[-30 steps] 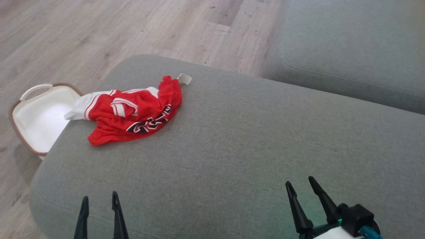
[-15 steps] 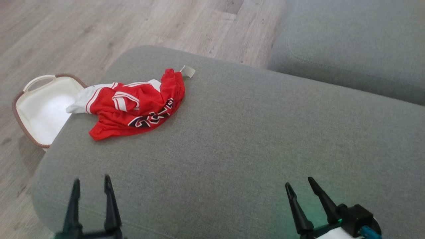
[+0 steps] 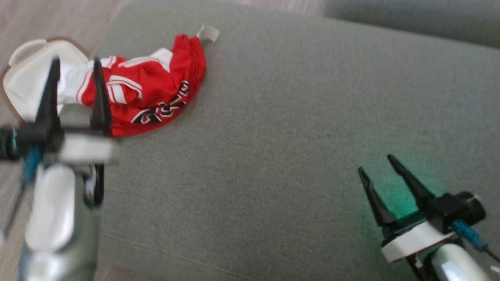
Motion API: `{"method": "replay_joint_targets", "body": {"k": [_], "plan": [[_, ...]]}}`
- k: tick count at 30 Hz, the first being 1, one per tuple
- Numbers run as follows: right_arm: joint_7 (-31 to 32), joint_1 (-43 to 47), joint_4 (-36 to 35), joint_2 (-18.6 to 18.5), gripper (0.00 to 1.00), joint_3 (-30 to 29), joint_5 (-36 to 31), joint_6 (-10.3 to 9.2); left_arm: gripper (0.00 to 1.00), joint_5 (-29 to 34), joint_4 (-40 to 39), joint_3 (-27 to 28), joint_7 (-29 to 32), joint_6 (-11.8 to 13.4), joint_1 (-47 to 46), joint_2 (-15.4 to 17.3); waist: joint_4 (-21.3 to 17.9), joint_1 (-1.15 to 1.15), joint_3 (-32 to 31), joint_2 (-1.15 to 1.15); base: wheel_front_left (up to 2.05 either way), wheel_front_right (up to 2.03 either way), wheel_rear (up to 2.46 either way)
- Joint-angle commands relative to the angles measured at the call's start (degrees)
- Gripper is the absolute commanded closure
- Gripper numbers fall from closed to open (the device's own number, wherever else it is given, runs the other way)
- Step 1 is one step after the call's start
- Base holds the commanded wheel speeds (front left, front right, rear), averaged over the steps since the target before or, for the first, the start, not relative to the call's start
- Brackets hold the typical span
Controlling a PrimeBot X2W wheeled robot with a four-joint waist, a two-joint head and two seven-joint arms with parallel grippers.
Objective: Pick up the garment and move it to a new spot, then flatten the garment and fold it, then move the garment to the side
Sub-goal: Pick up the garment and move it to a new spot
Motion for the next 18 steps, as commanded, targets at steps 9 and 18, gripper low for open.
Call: {"method": "replay_joint_targets", "body": {"k": [9,18], "plan": [[-0.6,-3.9,-4.9,-8.9,0.0,1.7,-0.5,-0.04,0.0,-4.3,23.6,2.5,15.9,-0.1,-25.1,1.5,-1.1,-0.02,10.3,0.0,0.0,0.0,0.0],[-0.2,-5.5,-8.9,-15.0,0.0,1.6,-0.3,-0.04,0.0,-6.2,45.2,3.7,19.4,1.7,-35.7,1.6,-1.8,-0.02,16.7,0.0,0.0,0.0,0.0]]}}
